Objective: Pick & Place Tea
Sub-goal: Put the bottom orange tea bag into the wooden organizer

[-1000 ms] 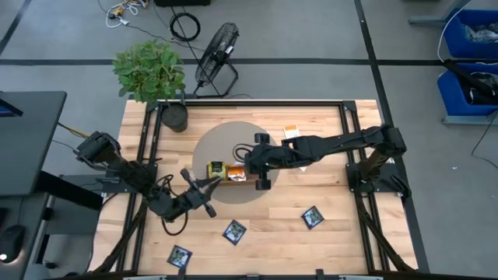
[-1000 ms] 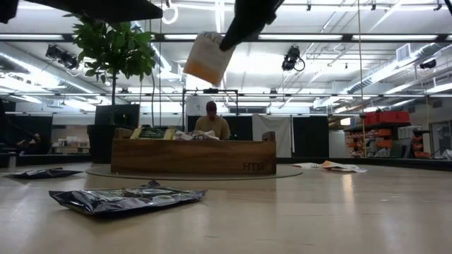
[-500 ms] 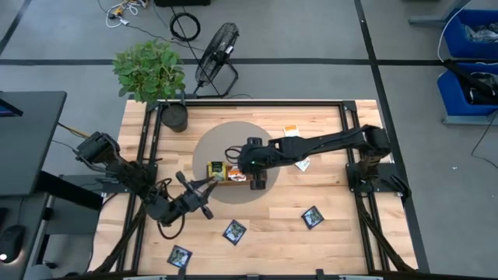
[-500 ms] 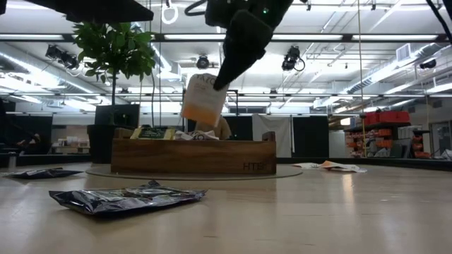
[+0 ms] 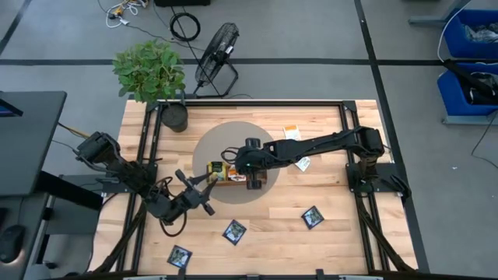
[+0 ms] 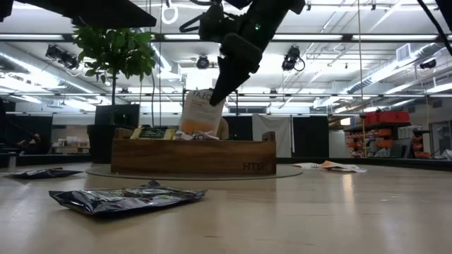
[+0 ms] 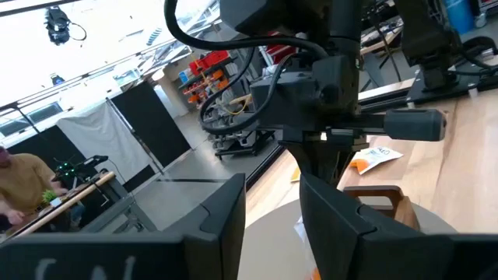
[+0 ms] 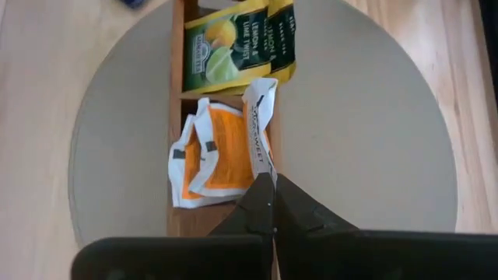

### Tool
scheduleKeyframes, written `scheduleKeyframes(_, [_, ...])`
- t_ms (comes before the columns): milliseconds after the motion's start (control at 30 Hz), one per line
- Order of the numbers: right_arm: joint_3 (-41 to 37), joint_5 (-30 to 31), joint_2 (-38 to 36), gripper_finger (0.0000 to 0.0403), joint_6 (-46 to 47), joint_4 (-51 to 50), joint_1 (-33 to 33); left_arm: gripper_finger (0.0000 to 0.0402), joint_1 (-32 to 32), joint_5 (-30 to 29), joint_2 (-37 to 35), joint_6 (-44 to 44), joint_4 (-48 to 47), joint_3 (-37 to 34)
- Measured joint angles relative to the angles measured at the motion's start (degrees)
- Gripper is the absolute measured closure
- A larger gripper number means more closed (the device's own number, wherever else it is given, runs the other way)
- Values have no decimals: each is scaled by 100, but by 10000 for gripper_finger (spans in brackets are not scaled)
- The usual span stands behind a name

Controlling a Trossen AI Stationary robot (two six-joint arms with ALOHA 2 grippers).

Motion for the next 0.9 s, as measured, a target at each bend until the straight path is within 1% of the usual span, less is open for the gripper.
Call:
scheduleKeyframes(100, [0,-36,0,403,23,88,-6,273,28,-1,0,-6,2,0])
scheduleKeyframes(233, [0,-282,0,403,168,62,-29,273,28,1,0,-7,2,0])
scheduleKeyframes(900, [7,-350,321,403,404,-14,-112,273,24,-53,0,-52,0,4])
